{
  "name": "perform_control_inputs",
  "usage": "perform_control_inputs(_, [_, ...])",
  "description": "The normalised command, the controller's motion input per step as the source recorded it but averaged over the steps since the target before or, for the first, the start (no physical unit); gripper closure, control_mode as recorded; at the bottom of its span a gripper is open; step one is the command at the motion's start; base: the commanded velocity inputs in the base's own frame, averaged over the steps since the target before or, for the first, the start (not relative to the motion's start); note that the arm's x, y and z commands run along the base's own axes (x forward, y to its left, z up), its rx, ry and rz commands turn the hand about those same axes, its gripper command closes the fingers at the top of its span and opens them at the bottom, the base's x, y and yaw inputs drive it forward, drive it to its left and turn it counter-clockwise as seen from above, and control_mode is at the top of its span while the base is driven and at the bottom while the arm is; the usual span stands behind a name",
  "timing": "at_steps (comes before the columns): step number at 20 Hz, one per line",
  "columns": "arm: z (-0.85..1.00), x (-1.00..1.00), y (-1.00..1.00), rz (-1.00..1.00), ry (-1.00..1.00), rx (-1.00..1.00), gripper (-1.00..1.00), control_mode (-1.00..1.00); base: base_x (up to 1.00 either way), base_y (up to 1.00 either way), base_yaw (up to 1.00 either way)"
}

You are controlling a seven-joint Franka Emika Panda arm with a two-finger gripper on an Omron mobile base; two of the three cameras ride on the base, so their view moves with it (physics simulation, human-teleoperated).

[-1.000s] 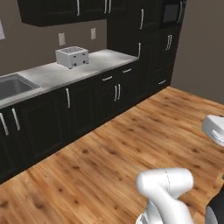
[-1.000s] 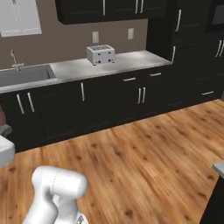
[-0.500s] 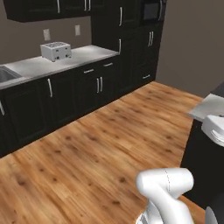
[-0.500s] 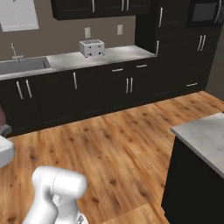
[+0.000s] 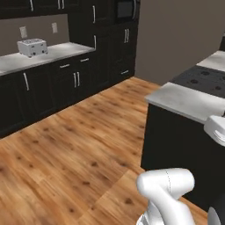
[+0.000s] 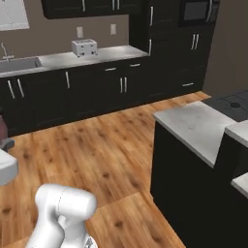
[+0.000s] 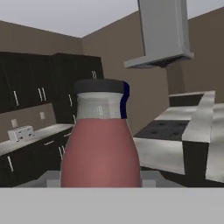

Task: Move the drinks to the dining counter.

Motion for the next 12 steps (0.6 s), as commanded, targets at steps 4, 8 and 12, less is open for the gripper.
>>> perform_control_inputs(4, [0.0, 0.0, 0.0, 0.0, 0.0, 0.0, 1.0, 1.0, -0.99, -1.0, -0.11])
perform_control_inputs(8, [0.0, 0.0, 0.0, 0.0, 0.0, 0.0, 1.0, 1.0, -0.84, -1.0, -0.05])
perform_control_inputs(12, [0.0, 0.0, 0.0, 0.0, 0.0, 0.0, 1.0, 1.0, -0.54, -1.0, 0.0])
